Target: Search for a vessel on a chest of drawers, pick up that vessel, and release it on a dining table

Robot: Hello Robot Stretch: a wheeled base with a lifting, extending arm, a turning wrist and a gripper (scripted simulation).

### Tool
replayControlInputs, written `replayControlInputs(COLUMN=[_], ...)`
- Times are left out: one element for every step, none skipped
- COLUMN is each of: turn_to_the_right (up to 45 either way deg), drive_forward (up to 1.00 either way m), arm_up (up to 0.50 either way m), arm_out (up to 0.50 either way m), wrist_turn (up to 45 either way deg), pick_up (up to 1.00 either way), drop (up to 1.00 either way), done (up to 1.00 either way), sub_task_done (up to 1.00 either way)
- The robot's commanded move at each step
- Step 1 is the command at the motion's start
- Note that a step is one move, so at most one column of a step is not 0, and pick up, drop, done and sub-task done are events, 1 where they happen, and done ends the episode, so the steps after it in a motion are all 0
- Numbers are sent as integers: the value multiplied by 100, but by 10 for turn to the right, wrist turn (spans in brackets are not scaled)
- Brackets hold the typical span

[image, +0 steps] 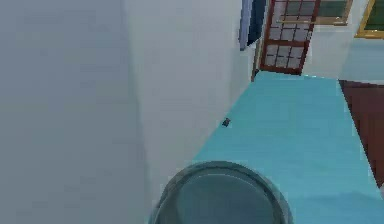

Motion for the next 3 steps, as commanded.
replayControlInputs(turn_to_the_right=[450,390,450], drive_forward=[0,0,0], arm_up=[0,0,0], arm_out=[0,0,0], wrist_turn=[0,0,0], pick_up=[0,0,0], drop=[0,0,0], done=[0,0,0], sub_task_done=[0,0,0])
